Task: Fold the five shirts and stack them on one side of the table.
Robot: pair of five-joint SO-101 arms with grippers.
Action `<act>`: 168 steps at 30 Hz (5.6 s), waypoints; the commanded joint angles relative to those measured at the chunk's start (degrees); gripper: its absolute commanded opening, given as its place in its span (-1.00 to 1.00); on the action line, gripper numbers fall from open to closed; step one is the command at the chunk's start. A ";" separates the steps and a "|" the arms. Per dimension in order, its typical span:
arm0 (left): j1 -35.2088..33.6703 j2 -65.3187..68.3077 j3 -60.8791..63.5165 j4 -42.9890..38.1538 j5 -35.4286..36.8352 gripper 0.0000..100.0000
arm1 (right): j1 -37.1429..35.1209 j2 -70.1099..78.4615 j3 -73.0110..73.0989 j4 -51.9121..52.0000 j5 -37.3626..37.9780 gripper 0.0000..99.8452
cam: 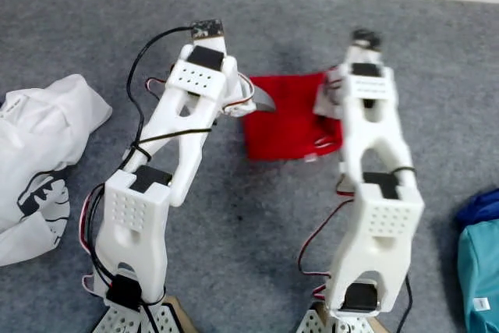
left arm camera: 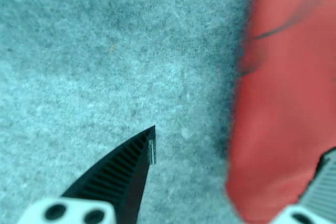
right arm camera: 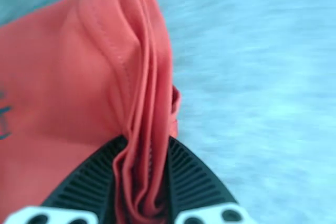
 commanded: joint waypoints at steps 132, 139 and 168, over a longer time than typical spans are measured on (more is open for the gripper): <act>-14.90 -7.08 -5.93 9.67 0.18 -0.09 | 24.40 -71.08 47.34 3.47 7.82 -0.95; -36.26 -14.64 -9.19 16.00 -3.43 -0.09 | 2.15 -65.10 52.26 -0.31 7.03 -0.94; -61.32 -10.07 -8.75 6.07 -16.88 -0.73 | -11.47 -49.27 70.20 -25.54 7.30 -0.94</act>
